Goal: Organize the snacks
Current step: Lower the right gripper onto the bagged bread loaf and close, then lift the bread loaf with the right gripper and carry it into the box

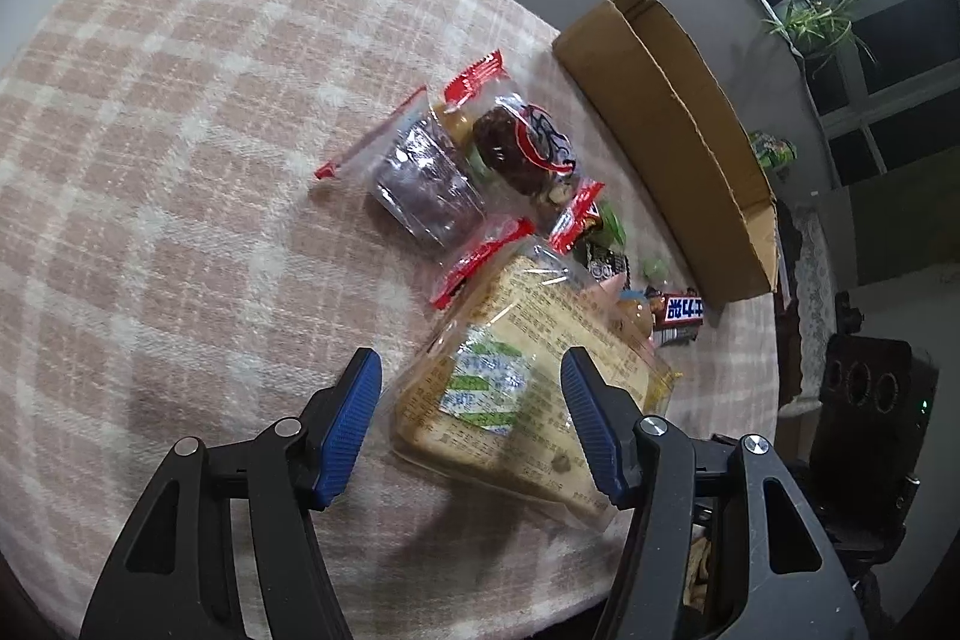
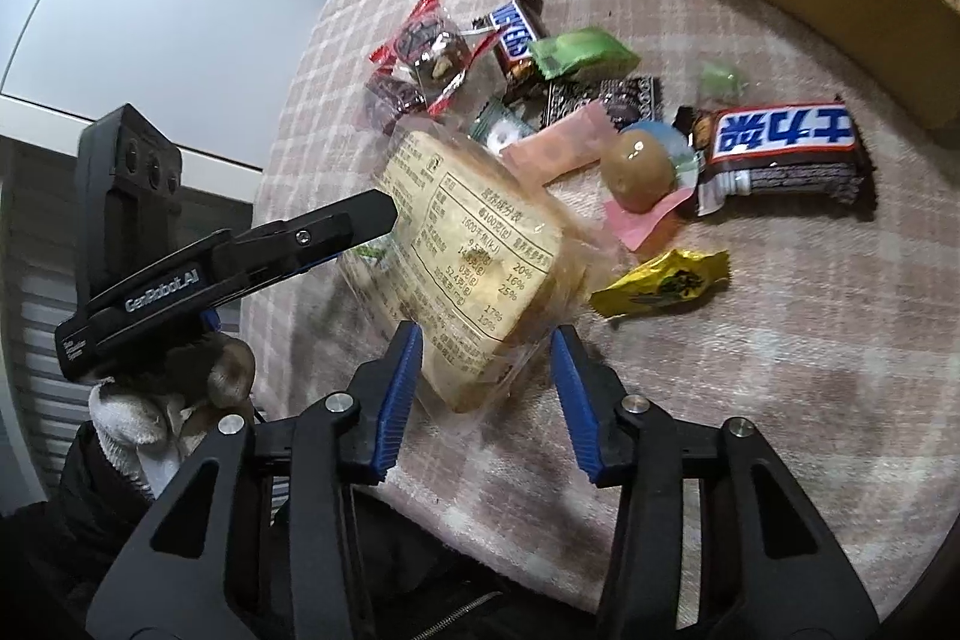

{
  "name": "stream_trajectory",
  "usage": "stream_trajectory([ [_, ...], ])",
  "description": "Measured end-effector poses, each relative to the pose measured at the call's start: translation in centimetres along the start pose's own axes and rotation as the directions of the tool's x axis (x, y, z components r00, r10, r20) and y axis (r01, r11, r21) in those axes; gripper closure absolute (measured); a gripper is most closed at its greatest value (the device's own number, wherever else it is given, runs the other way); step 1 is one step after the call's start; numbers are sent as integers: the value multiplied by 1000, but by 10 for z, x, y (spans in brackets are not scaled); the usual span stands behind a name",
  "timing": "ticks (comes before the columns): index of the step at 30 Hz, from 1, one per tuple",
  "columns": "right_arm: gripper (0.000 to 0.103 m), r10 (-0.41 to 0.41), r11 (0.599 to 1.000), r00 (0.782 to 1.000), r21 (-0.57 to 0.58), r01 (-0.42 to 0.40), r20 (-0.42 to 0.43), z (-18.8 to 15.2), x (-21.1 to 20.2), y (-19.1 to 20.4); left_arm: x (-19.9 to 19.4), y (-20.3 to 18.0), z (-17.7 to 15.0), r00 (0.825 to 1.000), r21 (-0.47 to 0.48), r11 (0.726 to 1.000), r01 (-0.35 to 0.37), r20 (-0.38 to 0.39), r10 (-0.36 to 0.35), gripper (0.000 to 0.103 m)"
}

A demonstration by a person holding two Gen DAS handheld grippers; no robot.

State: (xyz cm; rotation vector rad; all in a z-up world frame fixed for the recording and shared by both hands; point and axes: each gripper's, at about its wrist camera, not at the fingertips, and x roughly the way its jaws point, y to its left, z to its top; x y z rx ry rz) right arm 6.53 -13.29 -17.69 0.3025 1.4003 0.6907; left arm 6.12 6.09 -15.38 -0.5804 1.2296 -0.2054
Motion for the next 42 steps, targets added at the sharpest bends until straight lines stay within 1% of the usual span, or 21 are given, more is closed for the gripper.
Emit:
stream_trajectory([
  [2,56,-3,1000,1000,-7,3,0,0,0,2,-1,-1,0,1000,8,1000,0,1,0,42],
  [3,59,-4,1000,1000,-12,4,3,0,0,3,-2,-1,-1,1000,11,1000,3,0,-3,42],
  [5,61,-10,1000,1000,-24,10,9,0,-2,5,-2,-3,-1,1000,23,1000,0,0,0,42],
  [12,62,-23,999,999,-46,25,30,1,-5,12,-6,-16,-11,1000,69,997,-18,-8,18,44],
  [16,62,-24,997,998,-65,27,56,2,-12,16,-14,-25,-17,1000,81,997,-19,11,18,44],
  [21,62,-16,996,995,-86,25,101,1,-37,17,-31,-40,-18,999,109,994,-13,54,7,44],
  [25,62,-21,996,989,-86,34,148,6,-54,17,-39,-55,-10,997,146,989,-3,82,-9,44],
  [31,62,-46,995,973,-77,65,226,16,-82,3,-36,-80,6,994,192,981,23,99,-43,44],
  [37,62,-95,992,953,-57,116,288,40,-116,-19,-18,-114,27,993,254,966,57,86,-81,44],
  [42,62,-133,988,937,-35,152,322,58,-135,-38,1,-144,47,992,303,951,65,85,-96,44],
])
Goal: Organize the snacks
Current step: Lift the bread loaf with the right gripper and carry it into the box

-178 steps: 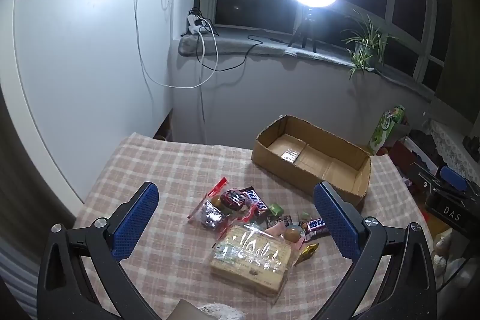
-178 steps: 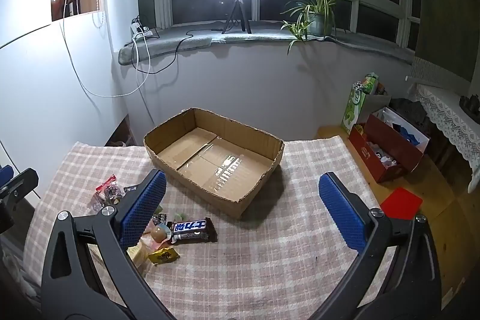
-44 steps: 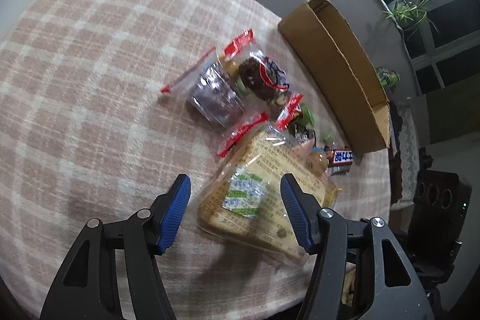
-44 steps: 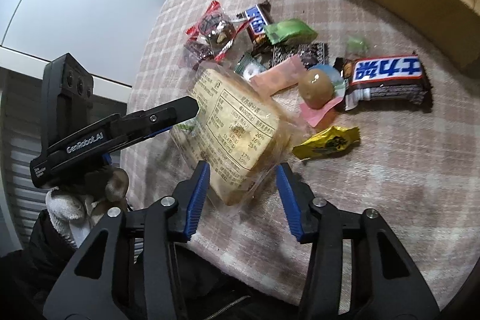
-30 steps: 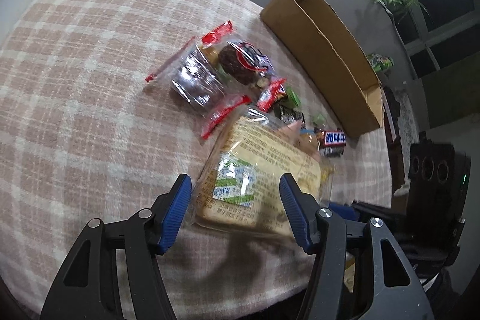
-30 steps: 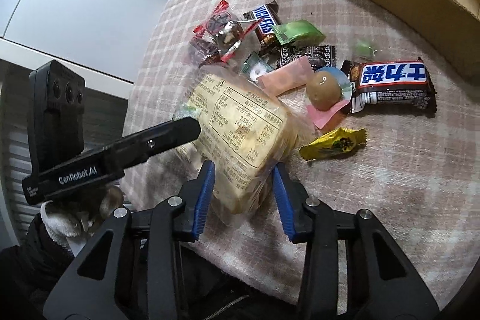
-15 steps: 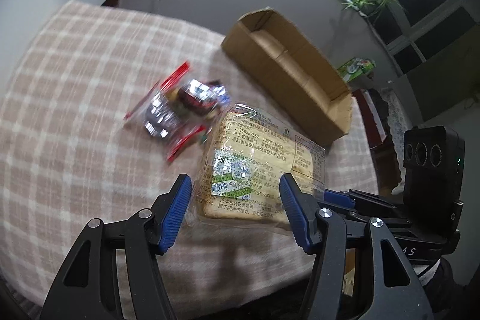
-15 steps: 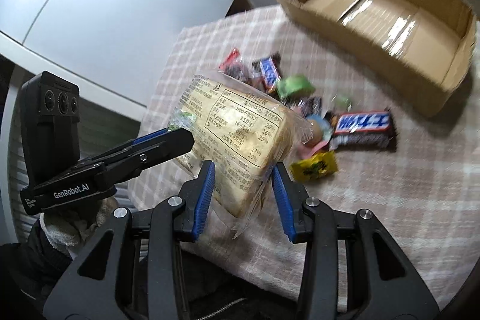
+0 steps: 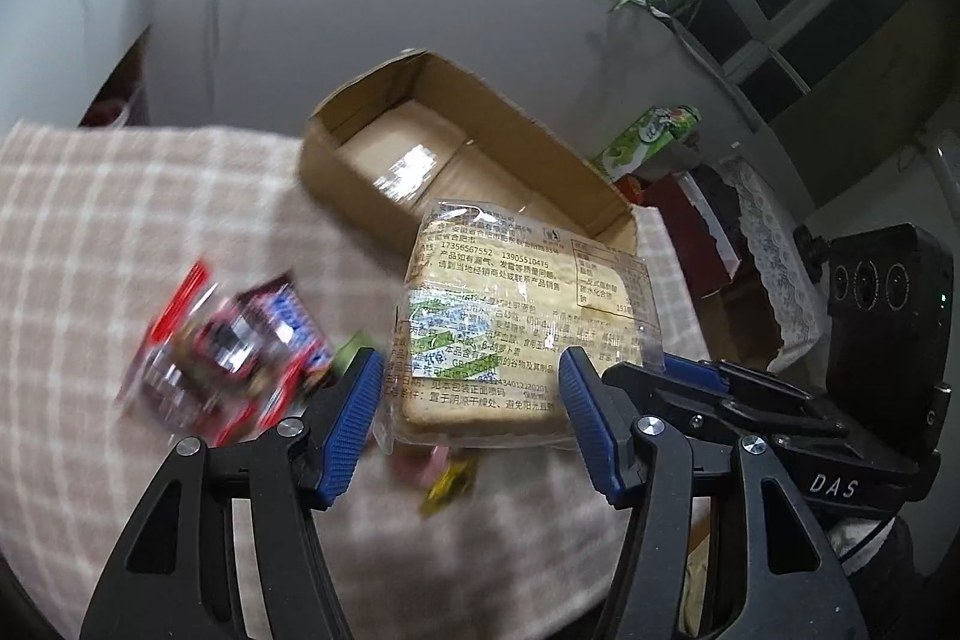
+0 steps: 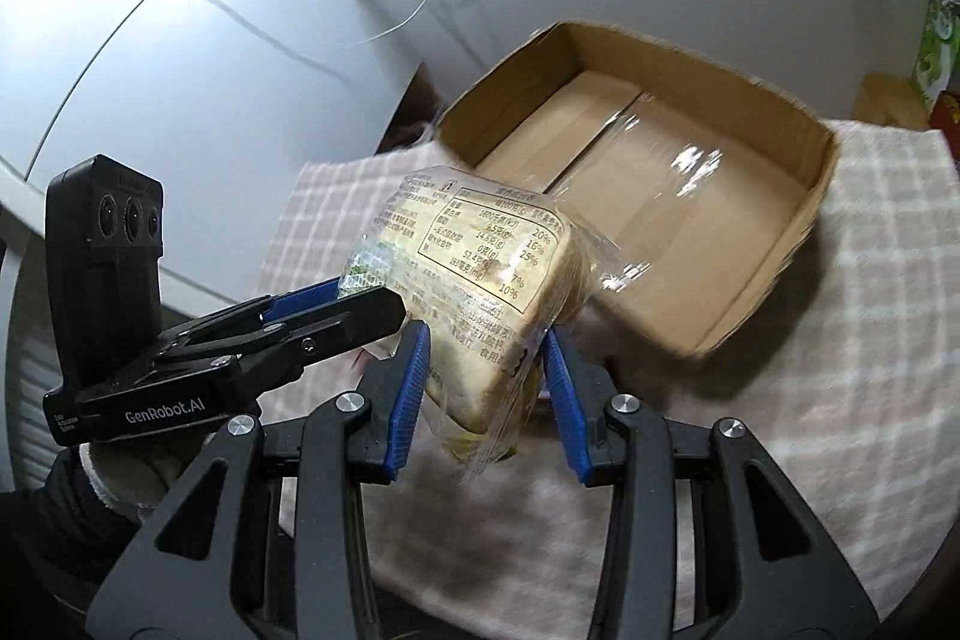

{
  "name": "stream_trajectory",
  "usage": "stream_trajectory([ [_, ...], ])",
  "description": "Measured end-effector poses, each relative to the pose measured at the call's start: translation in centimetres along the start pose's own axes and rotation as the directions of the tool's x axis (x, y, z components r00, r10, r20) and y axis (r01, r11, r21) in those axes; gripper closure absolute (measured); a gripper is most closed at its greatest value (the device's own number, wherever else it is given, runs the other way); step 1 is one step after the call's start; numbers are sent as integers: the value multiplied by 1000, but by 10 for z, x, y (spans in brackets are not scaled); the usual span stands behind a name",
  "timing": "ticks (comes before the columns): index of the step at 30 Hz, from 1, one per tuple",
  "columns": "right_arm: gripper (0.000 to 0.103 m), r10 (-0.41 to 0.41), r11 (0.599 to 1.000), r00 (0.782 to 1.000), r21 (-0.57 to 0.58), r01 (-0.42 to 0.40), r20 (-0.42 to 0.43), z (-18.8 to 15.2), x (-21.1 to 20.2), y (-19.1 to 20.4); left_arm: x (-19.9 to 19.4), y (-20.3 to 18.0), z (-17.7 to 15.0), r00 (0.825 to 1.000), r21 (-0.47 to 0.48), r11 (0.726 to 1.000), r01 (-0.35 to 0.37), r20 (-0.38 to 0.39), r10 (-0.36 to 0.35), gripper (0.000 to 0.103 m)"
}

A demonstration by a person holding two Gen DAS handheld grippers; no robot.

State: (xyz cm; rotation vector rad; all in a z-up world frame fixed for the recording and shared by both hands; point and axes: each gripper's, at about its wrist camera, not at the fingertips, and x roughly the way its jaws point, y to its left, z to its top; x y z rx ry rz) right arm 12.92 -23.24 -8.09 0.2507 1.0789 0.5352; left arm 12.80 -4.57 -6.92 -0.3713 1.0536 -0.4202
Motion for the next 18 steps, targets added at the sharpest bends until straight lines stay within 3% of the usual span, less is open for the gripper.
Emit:
stream_trajectory([
  [18,62,-114,993,993,24,114,27,43,-1,-62,68,-42,52,999,127,992,-6,-42,12,44],
])
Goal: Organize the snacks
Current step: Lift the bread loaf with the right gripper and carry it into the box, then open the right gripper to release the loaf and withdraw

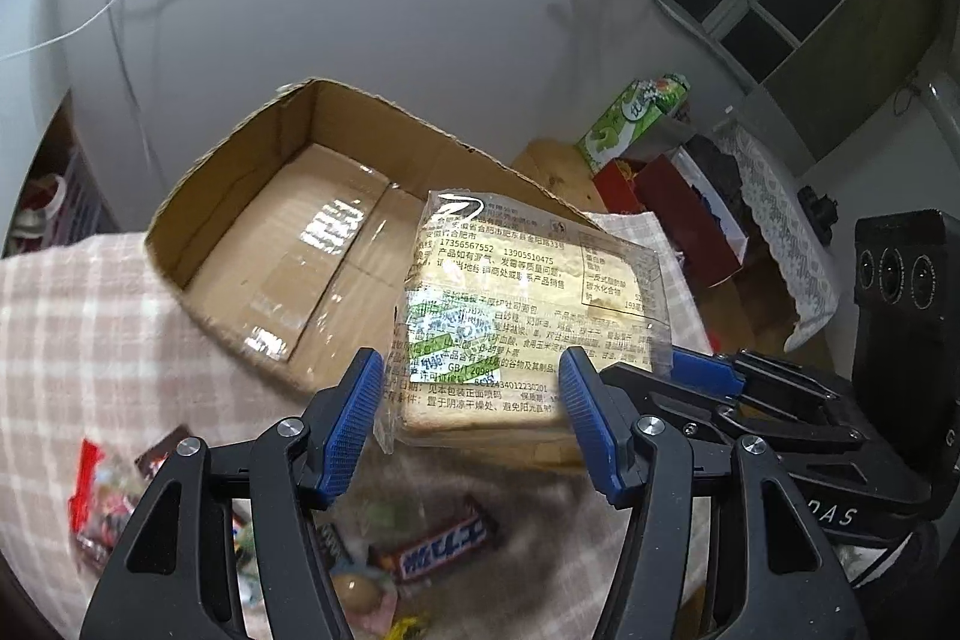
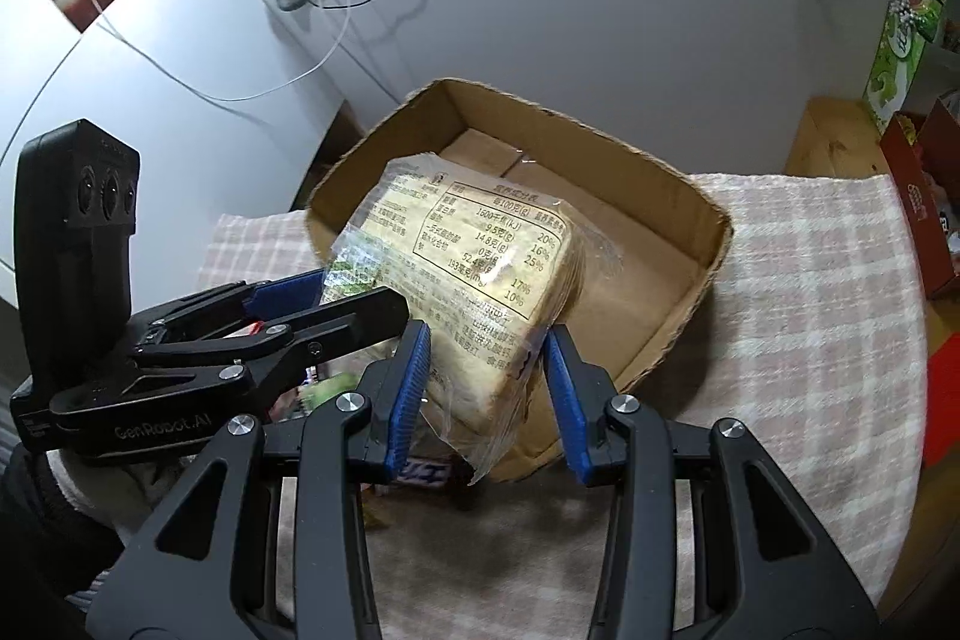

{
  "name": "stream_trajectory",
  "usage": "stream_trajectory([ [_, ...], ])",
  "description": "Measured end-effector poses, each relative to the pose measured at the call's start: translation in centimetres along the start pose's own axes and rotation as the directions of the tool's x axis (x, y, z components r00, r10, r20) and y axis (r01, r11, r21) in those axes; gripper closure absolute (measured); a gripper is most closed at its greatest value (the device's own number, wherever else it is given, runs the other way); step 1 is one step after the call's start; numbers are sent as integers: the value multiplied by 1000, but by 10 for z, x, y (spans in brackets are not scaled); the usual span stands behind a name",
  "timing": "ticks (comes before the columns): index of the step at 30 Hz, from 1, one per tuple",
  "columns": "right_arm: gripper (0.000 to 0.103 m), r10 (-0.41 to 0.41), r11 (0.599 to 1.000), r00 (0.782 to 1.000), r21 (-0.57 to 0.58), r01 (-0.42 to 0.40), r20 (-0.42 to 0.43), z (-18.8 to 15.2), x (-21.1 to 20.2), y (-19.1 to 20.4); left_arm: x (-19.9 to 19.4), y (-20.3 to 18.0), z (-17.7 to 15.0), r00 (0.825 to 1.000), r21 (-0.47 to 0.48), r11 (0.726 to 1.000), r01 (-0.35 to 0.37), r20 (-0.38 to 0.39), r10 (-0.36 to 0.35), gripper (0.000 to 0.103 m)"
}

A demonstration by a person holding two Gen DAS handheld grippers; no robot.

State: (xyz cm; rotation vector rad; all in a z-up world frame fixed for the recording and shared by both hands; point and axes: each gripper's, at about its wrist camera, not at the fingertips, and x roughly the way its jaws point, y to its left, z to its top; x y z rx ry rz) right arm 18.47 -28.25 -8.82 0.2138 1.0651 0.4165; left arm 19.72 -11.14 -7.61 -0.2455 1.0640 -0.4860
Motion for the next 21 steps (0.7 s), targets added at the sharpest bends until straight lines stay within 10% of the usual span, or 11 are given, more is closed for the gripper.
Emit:
stream_trajectory([
  [21,62,-101,993,995,-58,100,-16,-7,3,0,6,-1,4,997,62,995,-73,-33,76,44],
])
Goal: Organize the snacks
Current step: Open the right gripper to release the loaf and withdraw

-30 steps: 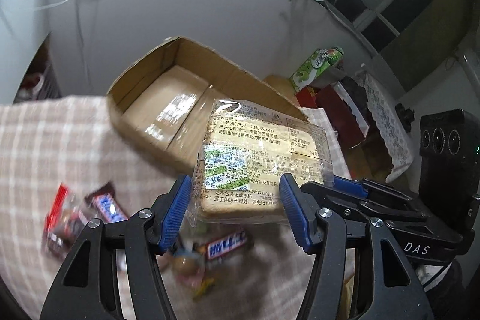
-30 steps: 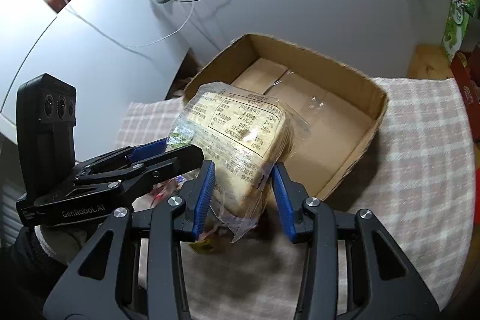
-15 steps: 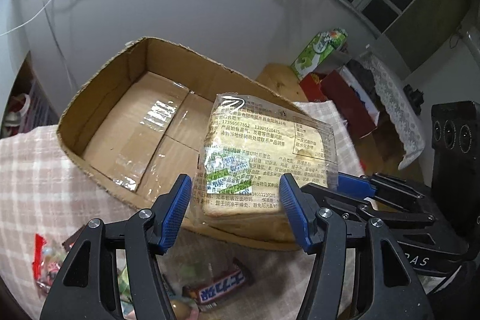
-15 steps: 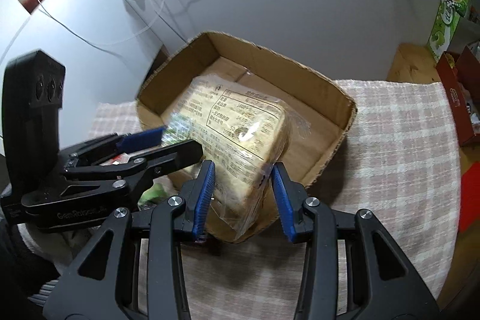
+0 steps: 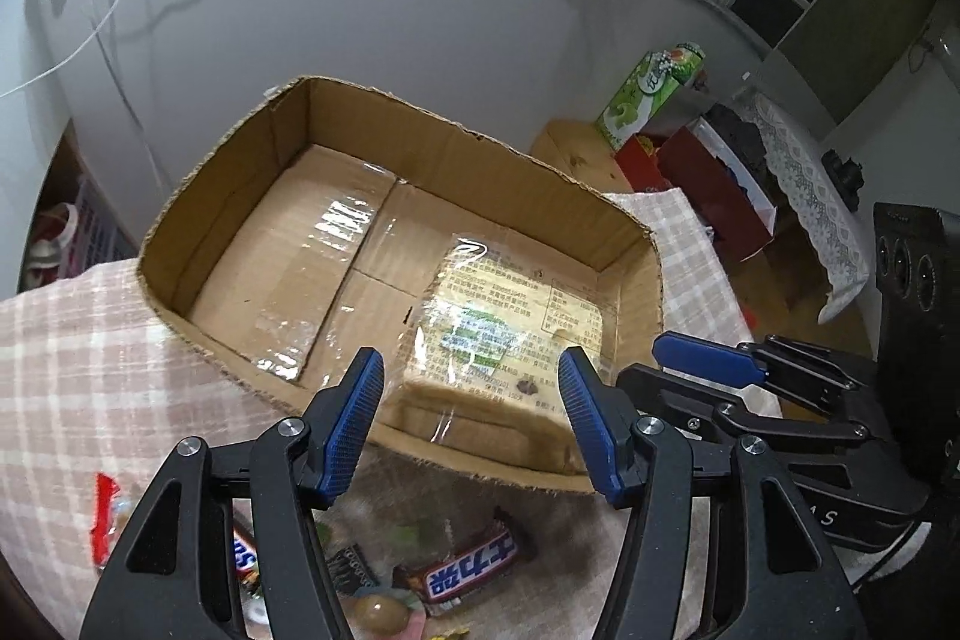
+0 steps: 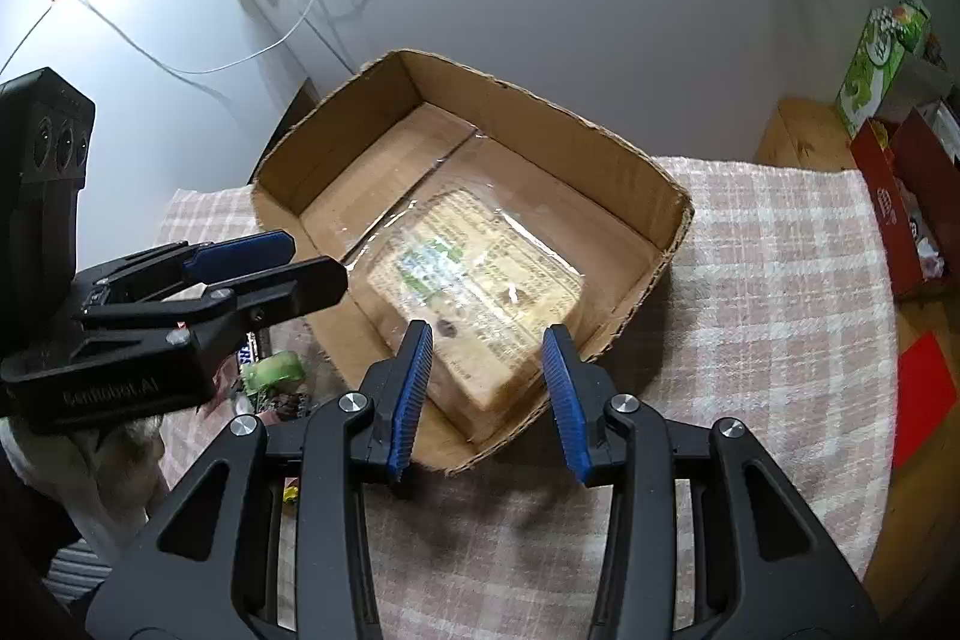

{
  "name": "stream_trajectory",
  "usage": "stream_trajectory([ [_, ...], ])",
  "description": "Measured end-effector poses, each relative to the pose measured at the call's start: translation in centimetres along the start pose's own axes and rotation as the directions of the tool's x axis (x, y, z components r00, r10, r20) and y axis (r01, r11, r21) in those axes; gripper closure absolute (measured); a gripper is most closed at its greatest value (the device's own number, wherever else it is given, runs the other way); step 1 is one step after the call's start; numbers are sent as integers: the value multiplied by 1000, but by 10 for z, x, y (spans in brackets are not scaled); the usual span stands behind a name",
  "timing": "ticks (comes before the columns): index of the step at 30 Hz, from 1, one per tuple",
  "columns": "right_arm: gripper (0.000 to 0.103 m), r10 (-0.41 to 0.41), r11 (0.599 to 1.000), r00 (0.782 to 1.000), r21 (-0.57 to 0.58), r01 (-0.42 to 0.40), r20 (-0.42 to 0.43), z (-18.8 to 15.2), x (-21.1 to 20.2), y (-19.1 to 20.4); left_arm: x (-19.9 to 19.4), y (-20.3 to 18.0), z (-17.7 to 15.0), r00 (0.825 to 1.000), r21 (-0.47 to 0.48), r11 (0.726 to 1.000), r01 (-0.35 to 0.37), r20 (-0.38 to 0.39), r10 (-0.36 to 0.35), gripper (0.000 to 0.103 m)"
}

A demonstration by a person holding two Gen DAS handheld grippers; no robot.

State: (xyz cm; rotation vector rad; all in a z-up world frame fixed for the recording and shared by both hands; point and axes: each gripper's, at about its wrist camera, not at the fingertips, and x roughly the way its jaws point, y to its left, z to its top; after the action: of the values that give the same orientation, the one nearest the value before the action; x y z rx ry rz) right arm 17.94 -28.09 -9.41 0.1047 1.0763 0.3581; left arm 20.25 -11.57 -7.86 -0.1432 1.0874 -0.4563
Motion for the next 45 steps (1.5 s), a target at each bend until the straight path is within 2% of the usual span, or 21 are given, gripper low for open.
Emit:
stream_trajectory([
  [8,61,32,997,999,-75,-31,10,-15,-17,26,-34,23,-16,999,-33,999,-4,43,6,44],
  [10,56,46,995,999,-90,-45,7,-21,-20,32,-44,31,-24,998,-42,999,-16,53,19,44],
  [11,47,57,993,998,-102,-56,5,-26,-22,36,-49,37,-30,998,-50,998,-21,57,24,44],
  [13,44,62,990,998,-126,-61,-1,-34,-23,43,-57,44,-38,998,-68,997,-24,61,28,44],
  [21,44,1,976,997,-217,-18,-81,-80,-6,70,-98,91,-98,991,-187,979,-84,90,103,44],
  [26,44,1,983,993,-181,-22,-114,-96,10,70,-109,112,-133,982,-247,957,-151,77,175,44],
  [30,43,16,991,991,-127,-32,-130,-102,18,69,-104,123,-147,975,-261,945,-198,43,217,44],
  [37,43,-2,997,993,-81,-8,-118,-96,24,64,-90,127,-150,977,-272,942,-196,28,212,43],
  [39,30,-3,999,994,-51,-2,-110,-92,27,62,-85,126,-149,978,-274,942,-193,21,207,41],
  [40,28,-1,1000,995,-29,-2,-103,-89,28,60,-85,127,-151,979,-276,942,-191,20,204,41],
  [45,27,-14,1000,994,-17,12,-106,-82,42,64,-79,133,-147,980,-318,931,-182,14,196,41],
])
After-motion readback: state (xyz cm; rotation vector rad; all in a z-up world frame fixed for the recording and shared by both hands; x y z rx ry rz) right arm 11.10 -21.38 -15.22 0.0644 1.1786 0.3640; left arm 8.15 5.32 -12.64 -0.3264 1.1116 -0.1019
